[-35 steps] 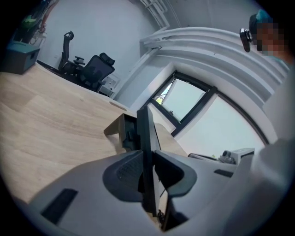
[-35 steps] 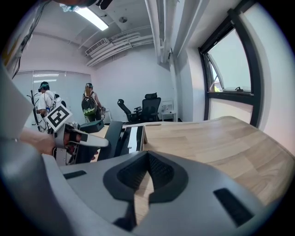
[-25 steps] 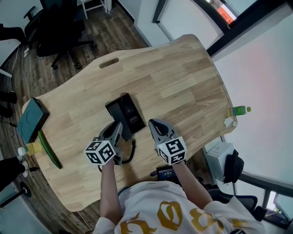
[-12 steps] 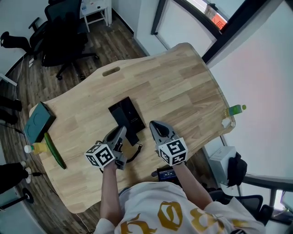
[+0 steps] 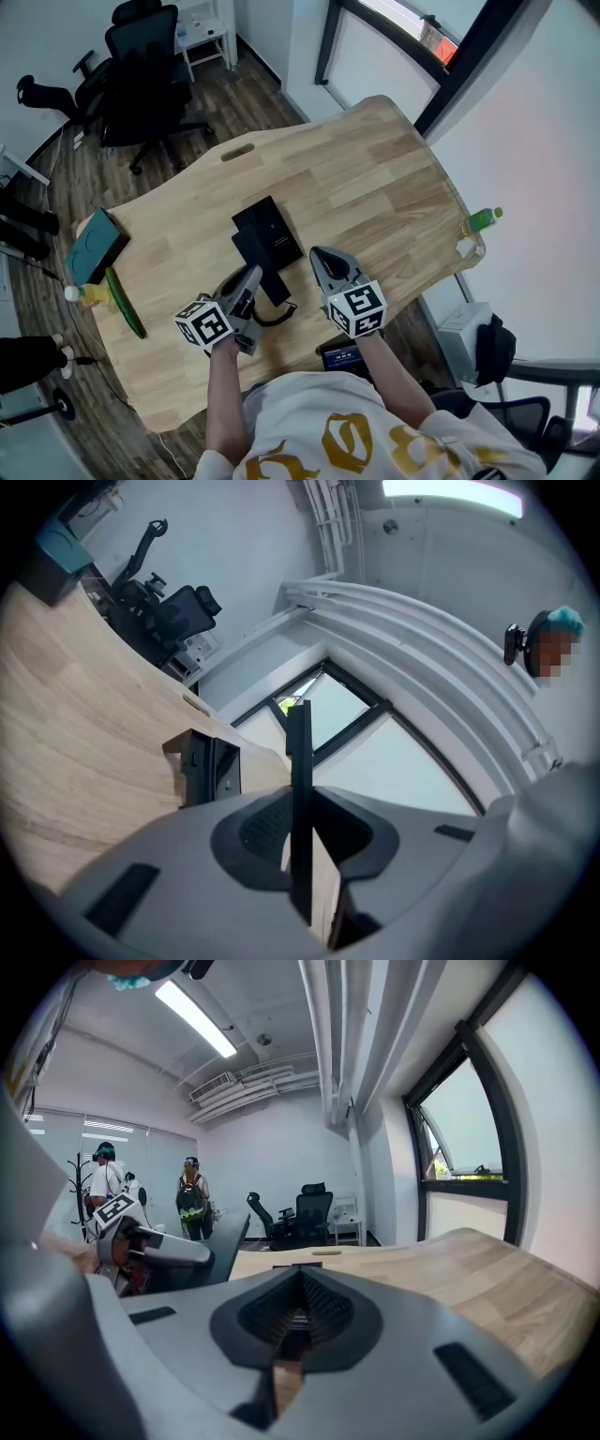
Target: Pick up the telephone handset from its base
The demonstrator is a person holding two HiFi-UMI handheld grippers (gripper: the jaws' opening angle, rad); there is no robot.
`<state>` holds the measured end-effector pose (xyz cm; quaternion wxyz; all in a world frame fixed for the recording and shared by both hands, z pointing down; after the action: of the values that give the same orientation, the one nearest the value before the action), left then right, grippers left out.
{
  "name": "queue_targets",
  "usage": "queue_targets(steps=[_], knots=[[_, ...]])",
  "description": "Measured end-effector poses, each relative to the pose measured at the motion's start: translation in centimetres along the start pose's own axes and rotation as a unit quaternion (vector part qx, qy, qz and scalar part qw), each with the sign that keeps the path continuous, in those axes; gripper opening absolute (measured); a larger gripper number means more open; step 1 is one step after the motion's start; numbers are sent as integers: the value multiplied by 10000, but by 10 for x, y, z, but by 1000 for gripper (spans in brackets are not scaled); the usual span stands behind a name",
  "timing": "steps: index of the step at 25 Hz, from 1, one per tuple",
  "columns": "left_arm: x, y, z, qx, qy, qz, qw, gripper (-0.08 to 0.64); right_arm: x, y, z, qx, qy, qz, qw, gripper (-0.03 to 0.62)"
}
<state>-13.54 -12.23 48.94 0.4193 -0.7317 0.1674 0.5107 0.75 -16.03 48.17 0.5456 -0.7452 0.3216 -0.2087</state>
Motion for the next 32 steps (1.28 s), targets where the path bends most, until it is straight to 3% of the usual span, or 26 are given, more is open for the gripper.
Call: queue_targets(steps=[9,18,32], knots=[[23,-1,30,96,-358,-15,9993,72,-13,17,18,189,-101,245,9995,5],[41,-14,50,-115,-666,-195,9975,72,-28,33,38,507,-257,205,9982,5],[51,-21,59,-147,-817,-125,9965,72,-32,40,56,639,-408,310,9966,5]])
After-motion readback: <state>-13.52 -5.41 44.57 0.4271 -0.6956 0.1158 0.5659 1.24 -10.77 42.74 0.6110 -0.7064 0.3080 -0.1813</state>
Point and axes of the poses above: the fingertips, and each gripper's own axes: z backward along the fingers, x to its right, y out of its top, the point moved 2 cm from there along z, backward along the fingers, and after that the axes turned 11 degrees about z, right-handed, at the moved point
